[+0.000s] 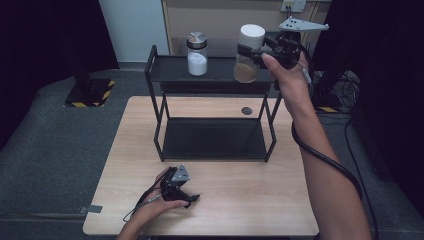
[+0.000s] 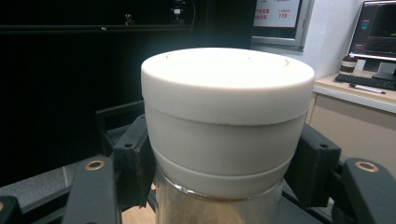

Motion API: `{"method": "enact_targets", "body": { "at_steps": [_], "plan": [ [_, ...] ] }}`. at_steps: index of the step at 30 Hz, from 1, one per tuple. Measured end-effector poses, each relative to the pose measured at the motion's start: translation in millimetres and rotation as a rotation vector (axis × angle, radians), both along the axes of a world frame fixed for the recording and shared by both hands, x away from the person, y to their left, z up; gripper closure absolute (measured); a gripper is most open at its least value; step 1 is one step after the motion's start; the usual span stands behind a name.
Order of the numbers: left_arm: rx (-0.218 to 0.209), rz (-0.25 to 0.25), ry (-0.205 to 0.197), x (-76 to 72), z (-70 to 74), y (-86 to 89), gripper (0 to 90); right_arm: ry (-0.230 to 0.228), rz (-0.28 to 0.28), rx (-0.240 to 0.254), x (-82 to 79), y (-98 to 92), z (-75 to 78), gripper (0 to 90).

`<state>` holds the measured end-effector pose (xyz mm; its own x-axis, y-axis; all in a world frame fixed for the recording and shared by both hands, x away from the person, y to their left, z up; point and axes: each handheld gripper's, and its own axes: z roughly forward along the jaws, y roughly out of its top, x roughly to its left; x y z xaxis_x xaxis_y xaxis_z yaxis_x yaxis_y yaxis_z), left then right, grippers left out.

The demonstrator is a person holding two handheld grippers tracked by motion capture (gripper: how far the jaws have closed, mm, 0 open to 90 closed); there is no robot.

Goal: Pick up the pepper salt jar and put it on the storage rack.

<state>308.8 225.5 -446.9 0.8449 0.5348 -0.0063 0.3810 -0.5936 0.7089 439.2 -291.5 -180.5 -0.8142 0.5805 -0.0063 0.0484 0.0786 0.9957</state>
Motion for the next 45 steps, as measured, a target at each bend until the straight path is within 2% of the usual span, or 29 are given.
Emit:
{"method": "enact_targets", "body": {
  "at_steps": [23,45],
  "plan": [
    [0.000,0.000,0.000,0.0,0.0,-0.1,0.0,0.019,-0.022,0.009,25.7,8.5,-5.4,36.1],
    [0.000,-0.001,-0.001,0.0,-0.1,-0.1,0.0,0.030,-0.034,-0.010,34.1,19.3,-11.4,36.0]
  ]
}}
